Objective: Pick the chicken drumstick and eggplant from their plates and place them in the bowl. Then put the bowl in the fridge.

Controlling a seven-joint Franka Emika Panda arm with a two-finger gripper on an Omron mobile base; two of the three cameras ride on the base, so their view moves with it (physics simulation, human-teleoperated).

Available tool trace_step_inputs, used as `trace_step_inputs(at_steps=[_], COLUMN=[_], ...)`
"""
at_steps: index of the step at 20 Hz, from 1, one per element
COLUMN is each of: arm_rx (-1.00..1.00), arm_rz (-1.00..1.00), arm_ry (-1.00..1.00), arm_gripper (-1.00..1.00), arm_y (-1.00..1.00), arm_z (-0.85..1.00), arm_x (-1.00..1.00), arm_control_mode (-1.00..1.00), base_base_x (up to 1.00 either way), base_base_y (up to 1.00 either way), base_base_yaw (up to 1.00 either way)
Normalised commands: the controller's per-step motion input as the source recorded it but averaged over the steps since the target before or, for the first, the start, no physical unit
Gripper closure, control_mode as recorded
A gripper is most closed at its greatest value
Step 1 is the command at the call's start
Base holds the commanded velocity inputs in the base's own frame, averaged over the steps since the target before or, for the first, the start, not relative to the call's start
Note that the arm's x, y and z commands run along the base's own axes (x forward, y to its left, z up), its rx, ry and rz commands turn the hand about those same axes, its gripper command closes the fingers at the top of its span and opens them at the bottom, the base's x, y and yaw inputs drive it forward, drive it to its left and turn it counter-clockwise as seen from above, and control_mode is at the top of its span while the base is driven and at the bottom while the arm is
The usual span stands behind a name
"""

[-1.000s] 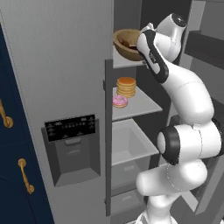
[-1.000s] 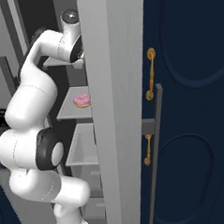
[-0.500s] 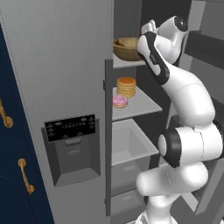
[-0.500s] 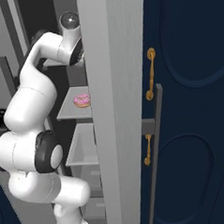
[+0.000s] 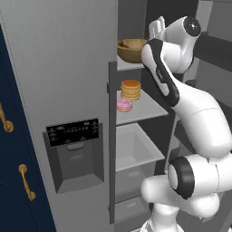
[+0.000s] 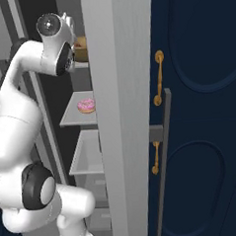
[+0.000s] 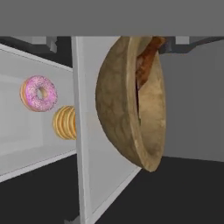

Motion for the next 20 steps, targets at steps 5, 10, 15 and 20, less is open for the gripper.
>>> trace_step_inputs(at_steps=[5, 10, 15, 20], arm_rx=[0.03, 0.00, 0.00, 0.00], arm_rz=[-0.04, 0.00, -0.02, -0.05], arm_ry=[0.00, 0.00, 0.00, 0.00], arm_gripper=[-1.00, -1.00, -1.00, -1.00], arm_y=[-0.06, -0.01, 0.00, 0.00], arm_z=[0.08, -0.06, -0.53, -0.74], arm_x=[-1.00, -1.00, -1.00, -1.00], arm_control_mode=[-1.00, -1.00, -1.00, -1.00], base_base_x=[0.00, 0.00, 0.00, 0.00], base_base_y=[0.00, 0.00, 0.00, 0.00], base_base_yaw=[0.00, 0.00, 0.00, 0.00])
